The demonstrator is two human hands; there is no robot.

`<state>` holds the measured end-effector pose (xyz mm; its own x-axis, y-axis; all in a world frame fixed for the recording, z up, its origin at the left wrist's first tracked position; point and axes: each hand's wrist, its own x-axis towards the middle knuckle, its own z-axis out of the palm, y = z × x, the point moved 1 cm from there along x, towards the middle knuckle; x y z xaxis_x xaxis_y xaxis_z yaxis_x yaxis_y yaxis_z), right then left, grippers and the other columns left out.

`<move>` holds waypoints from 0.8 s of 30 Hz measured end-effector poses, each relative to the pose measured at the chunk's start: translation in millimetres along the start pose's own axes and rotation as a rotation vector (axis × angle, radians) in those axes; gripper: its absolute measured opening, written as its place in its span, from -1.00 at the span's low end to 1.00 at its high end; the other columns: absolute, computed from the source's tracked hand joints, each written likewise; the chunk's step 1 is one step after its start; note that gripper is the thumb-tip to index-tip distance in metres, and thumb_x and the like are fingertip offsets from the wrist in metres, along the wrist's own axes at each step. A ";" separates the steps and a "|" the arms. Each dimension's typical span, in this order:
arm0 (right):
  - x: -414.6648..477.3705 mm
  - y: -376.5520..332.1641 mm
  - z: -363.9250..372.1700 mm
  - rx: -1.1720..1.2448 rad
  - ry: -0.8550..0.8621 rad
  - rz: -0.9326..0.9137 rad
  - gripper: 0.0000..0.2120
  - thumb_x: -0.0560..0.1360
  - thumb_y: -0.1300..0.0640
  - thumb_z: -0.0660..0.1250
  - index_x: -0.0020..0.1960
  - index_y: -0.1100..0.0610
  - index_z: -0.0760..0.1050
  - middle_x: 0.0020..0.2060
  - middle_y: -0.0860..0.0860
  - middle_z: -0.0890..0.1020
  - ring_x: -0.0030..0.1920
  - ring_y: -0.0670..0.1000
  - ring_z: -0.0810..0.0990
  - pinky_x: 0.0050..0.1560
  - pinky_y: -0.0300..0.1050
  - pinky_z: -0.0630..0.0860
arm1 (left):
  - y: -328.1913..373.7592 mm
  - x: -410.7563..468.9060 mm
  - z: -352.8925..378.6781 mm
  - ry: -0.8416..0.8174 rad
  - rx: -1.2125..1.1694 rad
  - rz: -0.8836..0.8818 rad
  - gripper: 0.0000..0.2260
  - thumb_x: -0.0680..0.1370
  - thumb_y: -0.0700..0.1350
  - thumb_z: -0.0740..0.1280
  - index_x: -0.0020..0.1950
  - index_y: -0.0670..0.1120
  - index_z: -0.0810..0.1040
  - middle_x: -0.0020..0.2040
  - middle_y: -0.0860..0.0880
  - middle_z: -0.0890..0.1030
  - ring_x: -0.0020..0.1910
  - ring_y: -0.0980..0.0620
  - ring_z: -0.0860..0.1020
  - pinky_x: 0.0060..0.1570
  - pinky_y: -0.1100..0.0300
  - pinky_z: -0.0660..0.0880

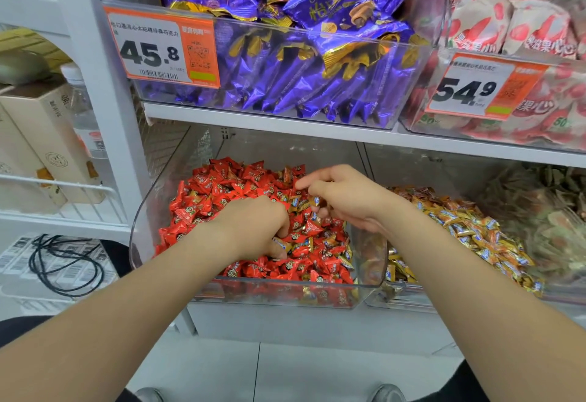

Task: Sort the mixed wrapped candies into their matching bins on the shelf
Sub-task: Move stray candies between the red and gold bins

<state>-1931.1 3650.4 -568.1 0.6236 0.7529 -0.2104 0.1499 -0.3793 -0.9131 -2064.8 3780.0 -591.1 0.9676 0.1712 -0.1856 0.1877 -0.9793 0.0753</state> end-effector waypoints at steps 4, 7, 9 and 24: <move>-4.6 2.2 -10.4 -0.181 0.018 -0.053 -0.65 0.64 0.39 0.14 0.12 0.18 0.68 0.02 0.17 0.71 -0.21 0.00 0.68 -0.20 -0.17 0.59 | -0.4 -1.1 -1.4 -0.017 -0.023 -0.003 -0.62 0.40 0.16 0.62 0.09 0.01 0.65 -0.09 0.03 0.58 -0.08 -0.10 0.62 -0.27 0.13 0.39; -10.0 3.4 -10.2 -0.369 -0.041 -0.132 -0.68 0.62 0.41 0.21 0.11 0.17 0.70 -0.09 0.10 0.74 -0.22 -0.10 0.70 -0.21 -0.27 0.57 | 0.0 0.8 -0.4 -0.006 -0.005 0.004 -0.66 0.40 0.10 0.64 0.06 0.01 0.65 -0.11 0.02 0.54 -0.14 -0.09 0.57 -0.24 0.12 0.42; -11.8 4.6 -5.0 -0.731 -0.087 -0.259 -0.80 0.61 0.25 0.36 0.04 0.05 0.74 -0.21 -0.10 0.73 -0.25 -0.20 0.65 -0.11 -0.34 0.52 | -1.3 1.2 1.2 0.002 0.003 0.011 -0.68 0.40 0.07 0.64 0.03 0.02 0.64 -0.09 0.02 0.57 -0.15 -0.08 0.56 -0.26 0.13 0.39; -9.9 30.4 35.3 -1.173 -0.123 -0.174 -0.62 0.45 -0.21 0.56 -0.07 0.10 0.61 -0.16 0.01 0.65 -0.06 0.14 0.63 -0.22 -0.03 0.48 | -7.2 6.3 11.9 -0.001 0.023 0.062 -0.76 0.45 0.04 0.61 0.01 0.08 0.62 0.10 0.00 0.57 0.02 -0.08 0.60 -0.17 0.09 0.48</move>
<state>-1959.8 3650.5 -606.2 0.4574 0.8650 -0.2063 0.8750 -0.4792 -0.0693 -2062.0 3786.8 -604.4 0.9772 0.1096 -0.1820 0.1231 -0.9903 0.0643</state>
